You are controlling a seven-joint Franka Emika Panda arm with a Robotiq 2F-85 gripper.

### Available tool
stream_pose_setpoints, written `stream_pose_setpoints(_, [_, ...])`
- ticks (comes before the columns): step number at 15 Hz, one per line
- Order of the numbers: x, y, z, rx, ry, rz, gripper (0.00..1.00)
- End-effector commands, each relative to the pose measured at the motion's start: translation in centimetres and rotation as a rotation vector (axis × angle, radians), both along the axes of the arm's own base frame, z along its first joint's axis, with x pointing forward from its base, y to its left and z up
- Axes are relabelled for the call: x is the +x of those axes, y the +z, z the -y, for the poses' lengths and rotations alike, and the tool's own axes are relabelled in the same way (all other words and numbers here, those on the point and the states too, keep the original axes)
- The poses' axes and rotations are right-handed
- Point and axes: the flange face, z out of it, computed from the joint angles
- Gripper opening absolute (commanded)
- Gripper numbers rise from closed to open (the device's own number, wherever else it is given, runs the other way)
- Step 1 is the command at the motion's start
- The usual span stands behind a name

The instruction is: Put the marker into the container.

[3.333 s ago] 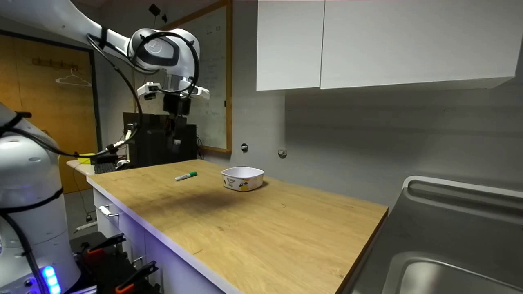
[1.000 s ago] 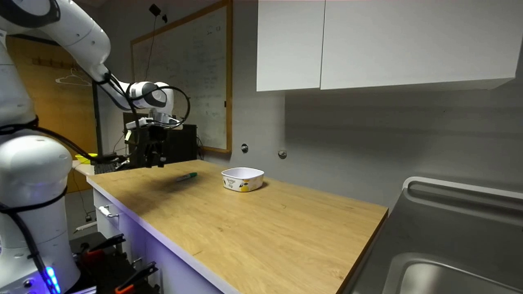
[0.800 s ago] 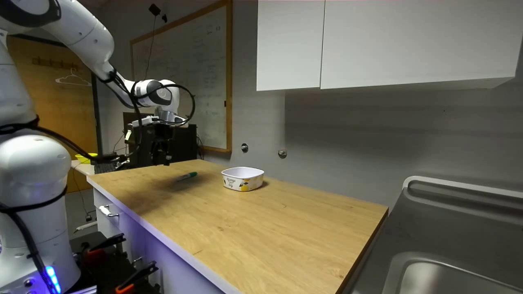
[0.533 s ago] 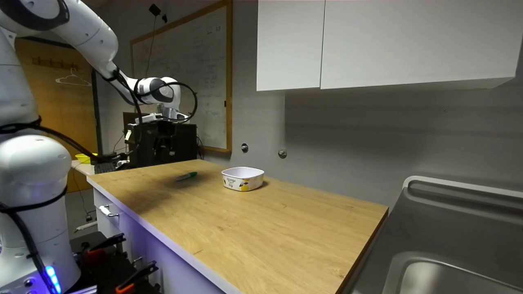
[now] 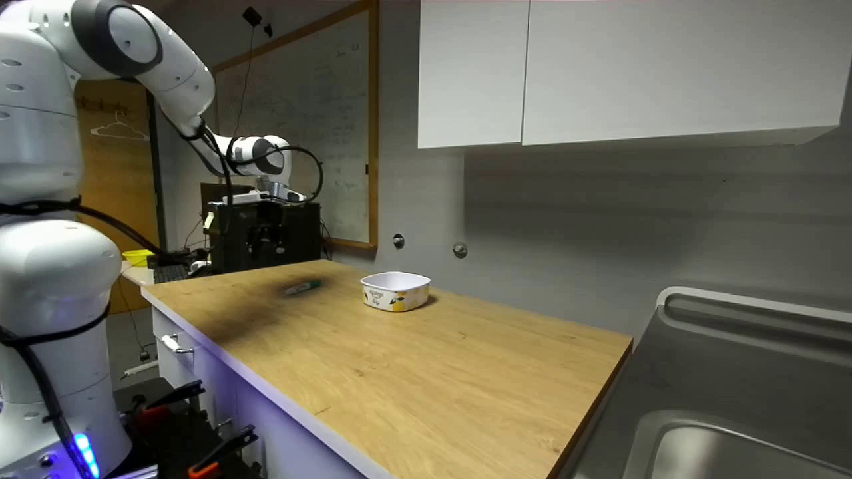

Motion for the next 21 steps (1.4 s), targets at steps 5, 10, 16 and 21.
stream_pose_setpoints(5, [6.8,-1.6,-4.1,-0.036,0.127,-0.017,1.00])
stream_pose_setpoints(10, [11.0,-5.7,-2.4,-0.035,0.178,-0.042,1.00])
stream_pose_setpoints(16, [13.6,-11.1,1.5,0.006,0.160,-0.106,1.00])
stream_pose_setpoints(21, [14.2,-11.2,2.4,0.011,0.142,-0.094,0.52])
